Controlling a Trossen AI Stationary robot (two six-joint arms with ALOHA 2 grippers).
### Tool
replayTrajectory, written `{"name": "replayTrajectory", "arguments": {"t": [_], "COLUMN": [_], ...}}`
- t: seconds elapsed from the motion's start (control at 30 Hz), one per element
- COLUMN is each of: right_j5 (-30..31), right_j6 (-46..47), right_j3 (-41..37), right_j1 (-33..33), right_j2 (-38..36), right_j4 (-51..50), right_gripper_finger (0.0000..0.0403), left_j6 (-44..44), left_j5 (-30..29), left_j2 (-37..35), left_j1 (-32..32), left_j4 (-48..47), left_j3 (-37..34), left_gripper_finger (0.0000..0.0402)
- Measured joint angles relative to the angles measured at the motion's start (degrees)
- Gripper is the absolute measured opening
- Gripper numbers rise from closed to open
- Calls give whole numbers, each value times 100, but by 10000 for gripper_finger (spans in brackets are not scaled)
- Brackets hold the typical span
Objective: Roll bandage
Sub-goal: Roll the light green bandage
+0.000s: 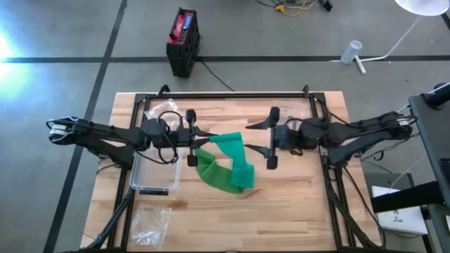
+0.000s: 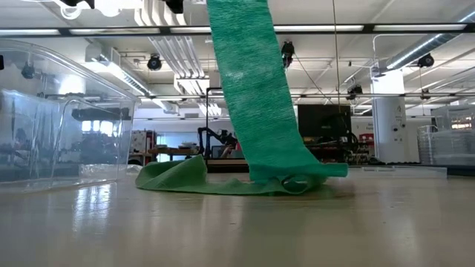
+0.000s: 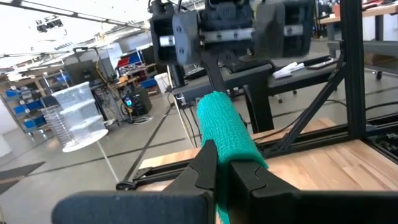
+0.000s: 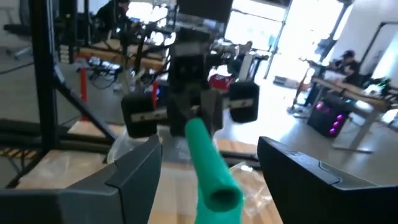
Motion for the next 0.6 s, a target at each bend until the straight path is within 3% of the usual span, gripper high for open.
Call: {"name": "replayTrajectory", "arguments": {"t": [0.33, 0.6], "right_j5": [-1, -46], "right_j6": [-83, -316], "right_j3": [-4, -4], "right_j1": [-26, -9], "right_j2": [109, 19], "right_j4": [-20, 224], "right_gripper_finger": [253, 243], "left_j6": [988, 1031], "left_j5": [0, 0], "left_j2": [21, 28], "left_j1": [7, 4], "left_j4": [415, 423], "left_j3": [0, 0], "left_gripper_finger": [0, 0]}}
